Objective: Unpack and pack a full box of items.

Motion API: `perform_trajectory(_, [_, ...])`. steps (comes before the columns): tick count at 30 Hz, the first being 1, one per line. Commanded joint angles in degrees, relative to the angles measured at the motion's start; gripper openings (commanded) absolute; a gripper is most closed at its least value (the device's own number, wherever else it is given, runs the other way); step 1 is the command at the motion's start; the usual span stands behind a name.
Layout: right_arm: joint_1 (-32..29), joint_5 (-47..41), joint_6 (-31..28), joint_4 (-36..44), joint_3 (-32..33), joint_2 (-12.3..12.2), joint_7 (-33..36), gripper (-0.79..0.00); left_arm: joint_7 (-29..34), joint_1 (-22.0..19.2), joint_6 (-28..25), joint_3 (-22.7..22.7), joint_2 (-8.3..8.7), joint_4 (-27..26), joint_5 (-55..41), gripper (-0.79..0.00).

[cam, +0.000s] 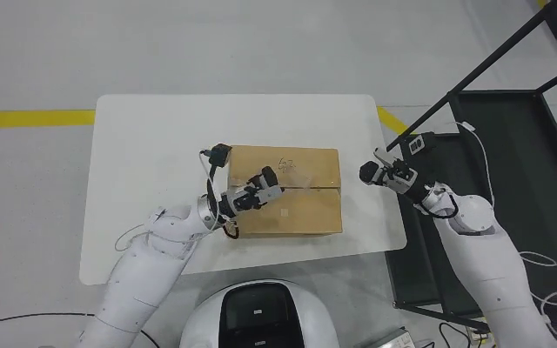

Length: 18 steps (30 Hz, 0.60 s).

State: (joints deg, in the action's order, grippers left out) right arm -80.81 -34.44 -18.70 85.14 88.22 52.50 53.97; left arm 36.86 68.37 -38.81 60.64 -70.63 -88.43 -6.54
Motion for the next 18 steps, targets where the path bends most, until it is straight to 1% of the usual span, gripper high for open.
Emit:
perform_trajectory(1, [1.8,0.2,0.4,0.7,-1.3,0.2,1.5,0.0,0.6,3.4,-0.6,4.5,1.04,-2.5,-1.6,0.0])
perform_trajectory(4, [4.2,-0.2,1.4,1.2,-3.0,0.4,3.8,0.0,0.7,8.0,-1.5,10.6,2.3,-5.7,-4.3,0.0])
perform_trajectory(8, [7.8,-0.3,4.7,1.3,-6.1,0.7,7.5,0.0,-2.2,14.1,-3.5,19.4,3.52,-8.6,-7.8,0.0])
perform_trajectory(10, [9.7,0.3,5.8,1.5,-8.2,1.0,8.4,0.0,-3.2,16.5,-4.0,22.8,3.93,-9.3,-9.5,0.0])
perform_trajectory(13, [12.6,1.8,7.2,1.3,-12.1,1.7,8.8,0.0,-4.7,18.6,-3.8,26.4,4.31,-9.0,-11.7,0.0])
perform_trajectory(16, [15.8,3.4,8.2,1.0,-16.1,2.4,8.9,0.0,-5.3,19.0,-2.8,28.3,4.52,-8.2,-12.6,0.0])
perform_trajectory(18, [17.8,4.5,9.0,0.8,-19.0,3.0,9.1,0.0,-6.1,19.2,-2.4,28.7,4.52,-7.6,-12.2,0.0])
